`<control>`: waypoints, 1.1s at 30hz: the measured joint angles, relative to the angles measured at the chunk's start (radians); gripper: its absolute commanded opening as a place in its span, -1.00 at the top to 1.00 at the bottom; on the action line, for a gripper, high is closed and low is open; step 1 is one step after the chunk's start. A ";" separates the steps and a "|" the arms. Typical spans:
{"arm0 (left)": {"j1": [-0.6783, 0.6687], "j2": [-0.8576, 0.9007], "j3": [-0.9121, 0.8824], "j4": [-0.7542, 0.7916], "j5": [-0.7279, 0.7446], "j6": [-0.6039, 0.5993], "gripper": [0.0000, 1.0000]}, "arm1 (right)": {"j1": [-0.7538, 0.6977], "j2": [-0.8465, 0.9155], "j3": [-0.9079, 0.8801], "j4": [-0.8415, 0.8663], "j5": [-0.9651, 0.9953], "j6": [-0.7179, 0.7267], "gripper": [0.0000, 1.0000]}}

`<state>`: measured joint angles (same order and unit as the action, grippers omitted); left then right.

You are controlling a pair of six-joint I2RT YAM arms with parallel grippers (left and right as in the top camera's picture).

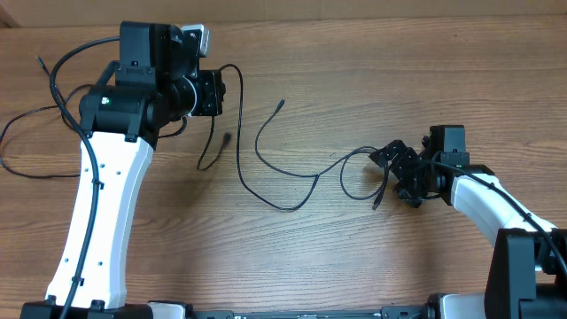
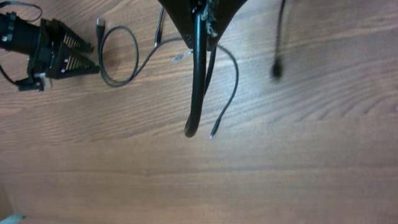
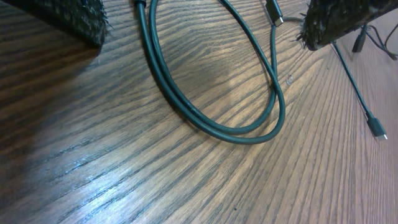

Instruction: Untangle cables

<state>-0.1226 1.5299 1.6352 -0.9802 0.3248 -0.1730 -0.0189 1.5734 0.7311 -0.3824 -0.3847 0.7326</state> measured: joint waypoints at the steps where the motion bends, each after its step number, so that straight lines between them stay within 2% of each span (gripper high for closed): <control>1: 0.000 0.003 0.000 -0.008 -0.002 0.000 0.92 | 0.000 0.000 0.000 0.000 0.000 0.000 -1.00; 14: 0.000 0.115 0.000 -0.147 -0.011 -0.001 0.92 | 0.000 0.000 0.000 0.000 0.000 0.000 -1.00; 29: 0.000 0.178 0.000 -0.188 -0.011 -0.020 0.91 | 0.000 0.000 0.000 0.000 0.000 0.000 -1.00; 33: 0.000 0.178 0.000 -0.197 -0.011 -0.066 0.91 | 0.000 0.000 0.000 0.000 0.000 0.000 -1.00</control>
<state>-0.1226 1.7081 1.6352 -1.1770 0.3134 -0.2390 -0.0189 1.5734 0.7311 -0.3828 -0.3851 0.7326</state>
